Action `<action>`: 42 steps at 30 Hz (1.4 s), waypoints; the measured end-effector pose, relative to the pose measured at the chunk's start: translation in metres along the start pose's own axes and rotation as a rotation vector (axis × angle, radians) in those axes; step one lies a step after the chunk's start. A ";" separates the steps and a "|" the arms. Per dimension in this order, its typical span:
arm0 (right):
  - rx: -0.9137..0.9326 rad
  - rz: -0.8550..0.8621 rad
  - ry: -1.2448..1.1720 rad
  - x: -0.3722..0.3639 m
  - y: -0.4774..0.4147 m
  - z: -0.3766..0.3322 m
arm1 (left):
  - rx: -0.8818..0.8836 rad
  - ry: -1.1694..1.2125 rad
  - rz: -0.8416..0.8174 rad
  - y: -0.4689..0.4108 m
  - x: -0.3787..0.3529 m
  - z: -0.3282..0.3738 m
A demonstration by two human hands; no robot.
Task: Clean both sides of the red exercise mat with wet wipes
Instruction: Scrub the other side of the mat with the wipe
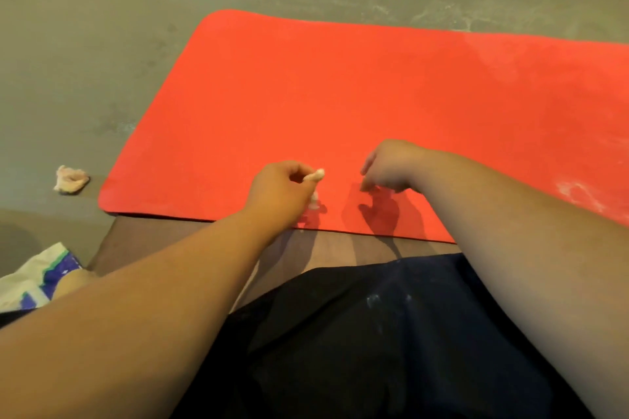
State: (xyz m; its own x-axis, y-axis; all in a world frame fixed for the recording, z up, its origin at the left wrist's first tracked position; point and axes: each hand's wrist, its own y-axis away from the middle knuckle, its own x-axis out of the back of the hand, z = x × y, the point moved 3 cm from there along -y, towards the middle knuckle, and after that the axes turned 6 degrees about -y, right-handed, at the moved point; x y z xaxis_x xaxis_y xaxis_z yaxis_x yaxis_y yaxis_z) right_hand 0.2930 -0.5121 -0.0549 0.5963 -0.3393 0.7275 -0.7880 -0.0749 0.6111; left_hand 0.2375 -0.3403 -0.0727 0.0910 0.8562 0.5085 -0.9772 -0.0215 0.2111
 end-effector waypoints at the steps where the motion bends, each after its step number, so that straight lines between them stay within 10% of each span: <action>1: 0.029 -0.004 -0.297 0.002 0.004 0.001 | 0.004 0.066 0.003 0.001 0.001 0.011; 9: 0.184 -0.089 -1.069 0.026 0.073 -0.001 | -0.076 0.202 -0.010 0.019 0.025 0.087; 42: 0.148 0.289 -1.179 0.150 0.168 0.143 | -0.262 -0.027 -0.514 0.007 -0.093 0.295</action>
State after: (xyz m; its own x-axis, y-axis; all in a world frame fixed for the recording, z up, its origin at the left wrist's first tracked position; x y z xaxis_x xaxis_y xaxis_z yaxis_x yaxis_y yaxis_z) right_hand 0.2279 -0.7098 0.1118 -0.0469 -0.9974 0.0548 -0.9243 0.0641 0.3762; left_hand 0.2789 -0.5722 0.1283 0.5681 0.7096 0.4168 -0.8208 0.5251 0.2248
